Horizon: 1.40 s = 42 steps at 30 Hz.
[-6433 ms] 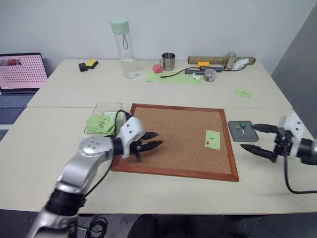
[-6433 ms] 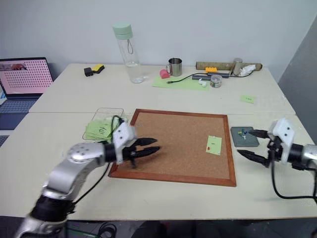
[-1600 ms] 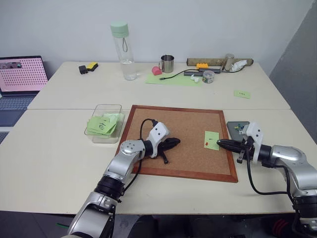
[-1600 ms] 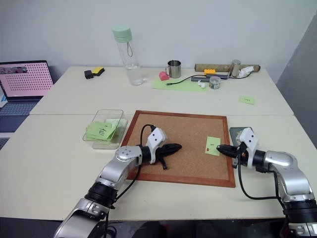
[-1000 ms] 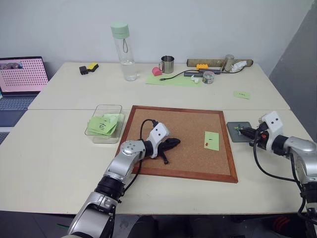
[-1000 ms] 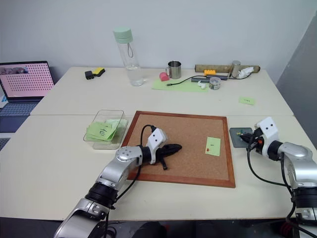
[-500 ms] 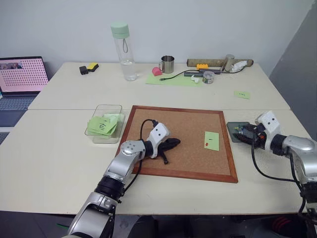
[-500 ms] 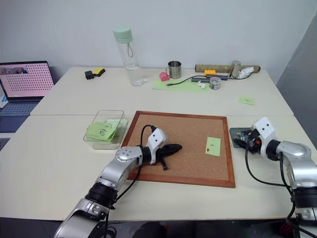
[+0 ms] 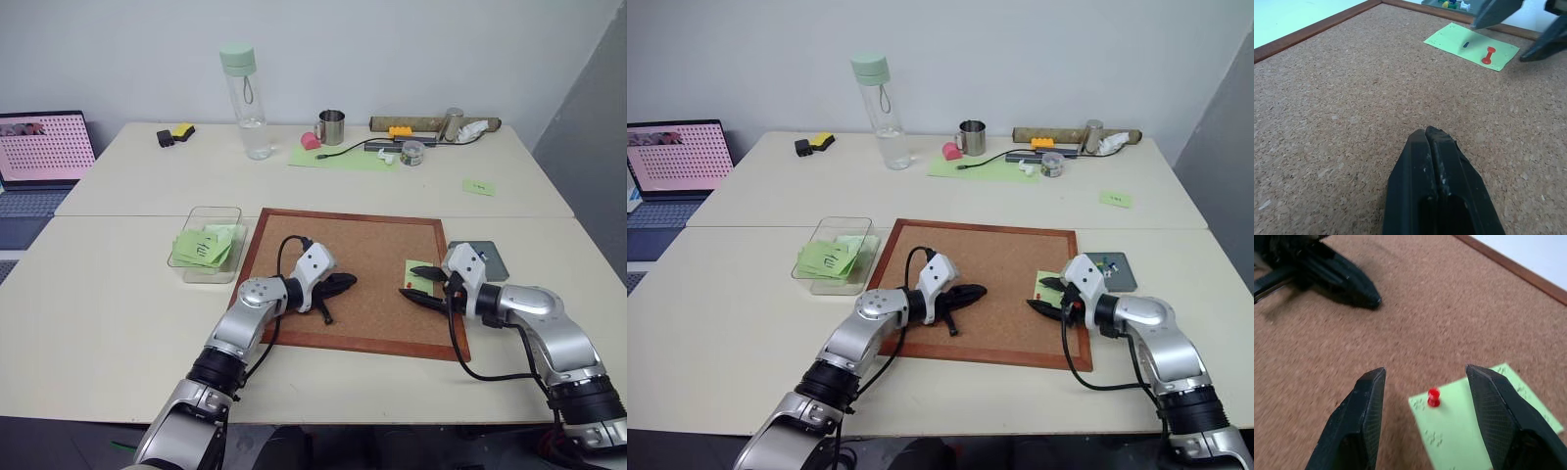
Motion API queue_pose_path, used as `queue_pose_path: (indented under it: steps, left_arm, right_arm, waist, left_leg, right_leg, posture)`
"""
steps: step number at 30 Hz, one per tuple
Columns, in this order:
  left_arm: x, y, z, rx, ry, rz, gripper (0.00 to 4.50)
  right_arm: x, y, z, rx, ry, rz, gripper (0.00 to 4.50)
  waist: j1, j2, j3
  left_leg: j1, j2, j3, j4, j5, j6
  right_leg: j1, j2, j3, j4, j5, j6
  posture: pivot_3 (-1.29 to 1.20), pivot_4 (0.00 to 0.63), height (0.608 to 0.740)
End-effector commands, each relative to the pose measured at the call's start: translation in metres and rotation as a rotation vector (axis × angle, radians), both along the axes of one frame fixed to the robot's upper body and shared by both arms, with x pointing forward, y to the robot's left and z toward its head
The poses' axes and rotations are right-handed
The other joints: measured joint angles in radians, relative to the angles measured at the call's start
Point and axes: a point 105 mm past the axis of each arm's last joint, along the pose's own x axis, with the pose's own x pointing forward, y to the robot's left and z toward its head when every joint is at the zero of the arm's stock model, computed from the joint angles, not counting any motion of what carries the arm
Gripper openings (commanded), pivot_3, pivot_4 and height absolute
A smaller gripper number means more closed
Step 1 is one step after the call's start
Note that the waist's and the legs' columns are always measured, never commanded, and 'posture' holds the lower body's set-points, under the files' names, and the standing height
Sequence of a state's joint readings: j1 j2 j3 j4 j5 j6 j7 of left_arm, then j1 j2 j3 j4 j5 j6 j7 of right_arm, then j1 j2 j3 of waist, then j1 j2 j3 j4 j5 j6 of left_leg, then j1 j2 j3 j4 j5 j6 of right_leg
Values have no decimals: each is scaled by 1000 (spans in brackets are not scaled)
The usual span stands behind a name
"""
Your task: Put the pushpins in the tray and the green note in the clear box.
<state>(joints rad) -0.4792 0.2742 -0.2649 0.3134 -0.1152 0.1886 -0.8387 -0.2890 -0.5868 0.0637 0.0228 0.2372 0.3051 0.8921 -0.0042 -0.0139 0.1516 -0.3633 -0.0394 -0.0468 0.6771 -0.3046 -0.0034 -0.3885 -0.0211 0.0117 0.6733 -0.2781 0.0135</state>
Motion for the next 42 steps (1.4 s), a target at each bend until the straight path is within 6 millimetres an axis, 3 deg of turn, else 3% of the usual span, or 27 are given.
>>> queue_pose_path:
  steps: [1, 3, 6, 18, 22, 31, 36, 39, 42]
  left_arm:
    - [-8, 14, -30, 73, 99, 30, 0]
    - [-9, 14, -30, 73, 99, 30, 0]
    - [-9, 14, -30, 72, 99, 30, 0]
    - [-9, 15, -30, 72, 101, 33, 0]
    - [-8, 14, -30, 69, 102, 36, 0]
    - [0, 15, -29, 32, 99, 109, 0]
    - [4, 12, 13, -154, 120, 89, 738]
    - [-2, 13, 45, -301, 170, 43, 1332]
    - [-7, 14, 66, -407, 211, 30, 1986]
  right_arm:
    - [7, -3, 7, 18, -41, -21, 2710]
    - [7, -4, 4, 21, -33, -23, 2710]
    - [5, -3, -2, 22, -14, -17, 2294]
    - [0, -5, -8, 27, 6, -9, 11]
    - [-3, -2, 0, 28, -17, 22, 11]
    - [-4, 7, 45, -42, -193, 108, 11]
    - [-6, 12, 54, -171, -318, 175, 0]
    - [-5, 13, 59, -232, -404, 196, 0]
    - [-5, 16, 65, -265, -475, 221, 0]
  waist:
    - [0, 0, 0]
    - [-1, 0, 0]
    - [-1, 0, 0]
    - [-1, 0, 0]
    - [-1, 0, 0]
    - [1, 0, 0]
    - [1, -1, 1]
    - [-3, -3, 6]
    - [-1, -4, 8]
  left_leg:
    - [0, 0, 0, 0, 0, 0]
    - [0, 0, 0, 0, 0, 0]
    - [0, 0, 0, -1, 0, 0]
    - [0, 0, 0, -1, 0, 0]
    - [0, 0, 0, -1, 0, 0]
    - [0, 0, -1, -1, 0, 0]
    - [0, 0, -1, 0, 0, 0]
    - [-1, 0, -1, 0, 0, 0]
    - [-3, 0, -2, -1, 0, 0]
  right_leg:
    - [0, 0, 0, 0, 0, 0]
    - [0, 0, 0, 0, 0, 0]
    - [0, 0, 0, 0, 0, 0]
    - [0, 0, 0, -1, 0, 0]
    - [0, 0, 0, -1, 0, 0]
    - [0, 0, -1, -1, 0, 0]
    - [1, 0, -1, -1, 0, 0]
    - [-1, 0, -1, 0, 0, 0]
    - [-2, 0, -3, -1, 0, 0]
  posture:
    - [0, 150, 740]
    - [0, 150, 740]
    - [0, 150, 740]
    - [0, 150, 740]
    - [0, 150, 740]
    - [0, 150, 740]
    - [0, 150, 740]
    - [0, 150, 740]
    - [0, 150, 740]
